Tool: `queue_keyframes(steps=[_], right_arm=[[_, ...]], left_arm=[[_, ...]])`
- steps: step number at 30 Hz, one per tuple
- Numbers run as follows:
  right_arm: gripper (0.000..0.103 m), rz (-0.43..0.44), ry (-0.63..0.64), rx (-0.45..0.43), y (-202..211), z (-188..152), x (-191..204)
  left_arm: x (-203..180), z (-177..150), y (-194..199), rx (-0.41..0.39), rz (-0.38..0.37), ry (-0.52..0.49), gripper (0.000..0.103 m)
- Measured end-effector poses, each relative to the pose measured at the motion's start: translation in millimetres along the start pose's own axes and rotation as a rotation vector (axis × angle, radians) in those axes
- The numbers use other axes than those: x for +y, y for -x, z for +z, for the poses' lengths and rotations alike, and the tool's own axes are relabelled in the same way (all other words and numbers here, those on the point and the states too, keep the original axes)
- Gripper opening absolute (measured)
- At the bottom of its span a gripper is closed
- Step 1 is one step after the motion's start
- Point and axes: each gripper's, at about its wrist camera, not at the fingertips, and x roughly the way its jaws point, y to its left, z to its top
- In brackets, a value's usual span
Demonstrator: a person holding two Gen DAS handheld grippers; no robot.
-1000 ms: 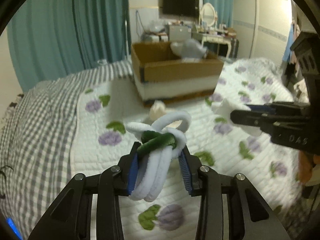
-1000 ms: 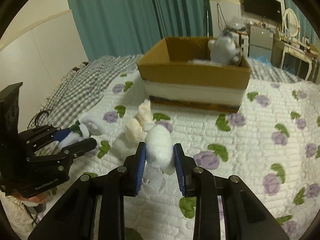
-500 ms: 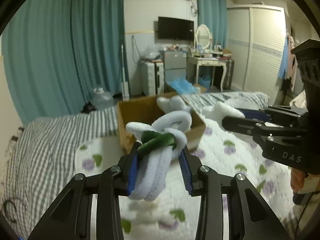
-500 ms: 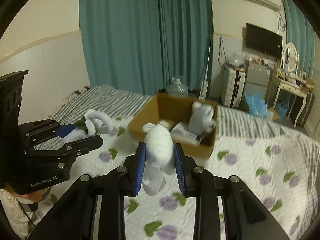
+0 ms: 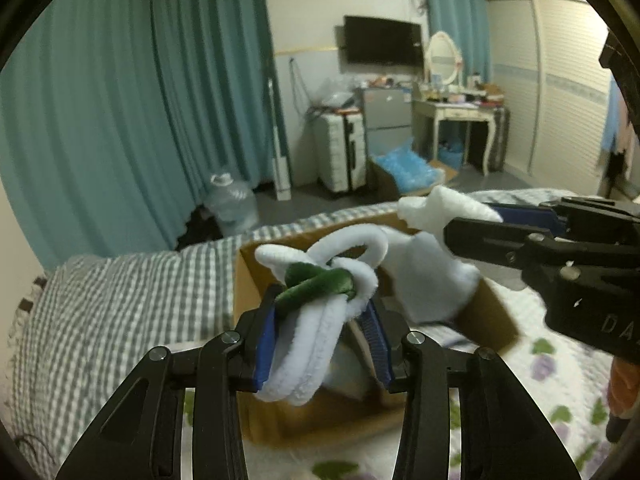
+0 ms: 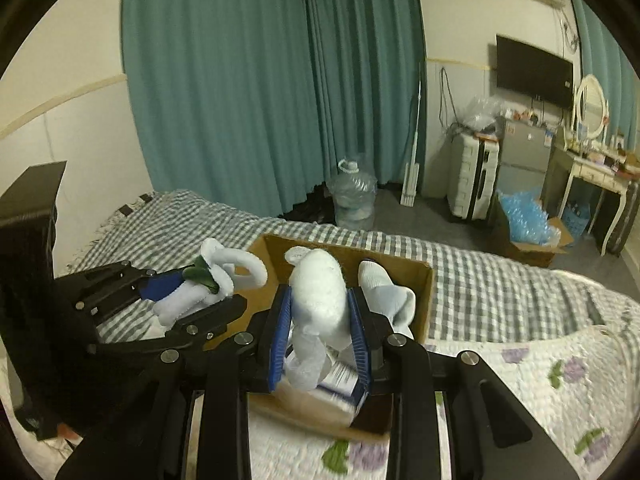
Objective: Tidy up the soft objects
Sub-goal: 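Drop both sock bundles into the box and open both tools, then grasp the white rolled sock with the right tool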
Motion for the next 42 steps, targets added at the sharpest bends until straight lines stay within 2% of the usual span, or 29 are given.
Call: queue_keyframes(steps=[3, 4, 5, 8, 10, 15, 17, 21, 23, 24, 26, 28, 31, 35, 42], right_arm=[[0.028, 0.031, -0.053, 0.033, -33, 2, -19], [0.028, 0.019, -0.046, 0.036, -41, 1, -21], [0.028, 0.0, -0.037, 0.033, -47, 1, -22], [0.039, -0.029, -0.024, 0.028, -58, -2, -21], [0.067, -0.062, -0.022, 0.016, -59, -3, -20], [0.081, -0.098, -0.032, -0.008, -37, -4, -18], [0.082, -0.111, -0.03, -0.024, -19, -2, -16], [0.09, -0.142, -0.008, -0.067, 36, 5, -1], [0.095, -0.149, 0.001, -0.086, 61, 8, 8], [0.096, -0.162, 0.007, -0.102, 80, 8, 17], [0.1, -0.191, 0.015, -0.135, 108, 5, 29], [0.101, -0.217, 0.027, -0.165, 137, -1, 45], [0.101, -0.206, 0.042, -0.167, 164, -11, 67], [0.101, -0.19, 0.042, -0.162, 182, -35, 90], [0.101, -0.169, -0.006, -0.132, 177, -100, 119]], left_arm=[[12, -3, -21, 0.008, 0.005, 0.041, 0.06], [14, -5, -25, 0.0, 0.001, 0.047, 0.073], [14, -6, -27, -0.007, 0.005, 0.044, 0.079], [12, -8, -27, -0.042, 0.028, 0.014, 0.08], [10, -9, -25, -0.045, 0.028, 0.006, 0.08], [13, -12, 3, -0.046, 0.039, 0.011, 0.081], [15, -10, 22, -0.064, 0.057, 0.017, 0.081], [16, -4, 88, -0.138, 0.035, 0.044, 0.081], [16, -3, 124, -0.177, 0.01, 0.058, 0.091], [16, -3, 147, -0.197, -0.031, 0.06, 0.091], [12, -2, 176, -0.227, -0.058, 0.049, 0.091], [10, -7, 208, -0.264, -0.04, 0.027, 0.091], [8, -19, 242, -0.287, -0.041, -0.008, 0.091], [11, -43, 259, -0.254, 0.004, -0.027, 0.091], [24, -93, 232, -0.136, -0.03, 0.08, 0.091]])
